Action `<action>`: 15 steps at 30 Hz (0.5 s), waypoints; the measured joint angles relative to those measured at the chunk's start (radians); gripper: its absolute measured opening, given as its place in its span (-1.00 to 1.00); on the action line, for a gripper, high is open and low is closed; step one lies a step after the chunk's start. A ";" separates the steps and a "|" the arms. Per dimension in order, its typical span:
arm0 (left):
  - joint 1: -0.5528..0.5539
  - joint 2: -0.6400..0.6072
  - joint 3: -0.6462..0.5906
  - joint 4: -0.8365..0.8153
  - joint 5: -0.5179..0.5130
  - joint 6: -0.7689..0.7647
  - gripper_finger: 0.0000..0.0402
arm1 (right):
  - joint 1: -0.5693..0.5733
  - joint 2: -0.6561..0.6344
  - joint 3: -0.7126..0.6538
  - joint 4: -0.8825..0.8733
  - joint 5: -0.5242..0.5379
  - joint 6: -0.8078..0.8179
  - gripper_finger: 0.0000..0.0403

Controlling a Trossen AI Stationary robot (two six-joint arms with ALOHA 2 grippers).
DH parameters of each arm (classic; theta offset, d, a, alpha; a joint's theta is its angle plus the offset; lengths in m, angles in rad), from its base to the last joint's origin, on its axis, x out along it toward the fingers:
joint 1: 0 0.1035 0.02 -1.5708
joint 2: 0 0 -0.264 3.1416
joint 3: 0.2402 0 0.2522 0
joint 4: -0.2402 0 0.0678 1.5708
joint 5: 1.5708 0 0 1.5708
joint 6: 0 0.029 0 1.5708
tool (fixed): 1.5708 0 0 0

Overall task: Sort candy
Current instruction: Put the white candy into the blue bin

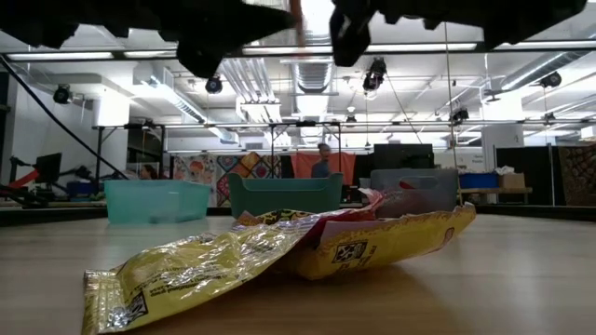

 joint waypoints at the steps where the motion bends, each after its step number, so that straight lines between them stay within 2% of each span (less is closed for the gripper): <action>1: 0.004 0.008 0.000 0.000 -0.002 -0.001 -0.08 | -0.003 0.009 0.013 0.001 -0.014 0.000 -0.96; 6: 0.006 0.019 0.006 0.004 -0.001 0.036 -0.21 | -0.010 0.014 0.050 -0.014 -0.028 -0.007 -0.96; 15: 0.011 0.013 0.005 0.016 0.005 0.045 -0.77 | -0.037 0.020 0.063 -0.050 0.017 -0.011 -0.96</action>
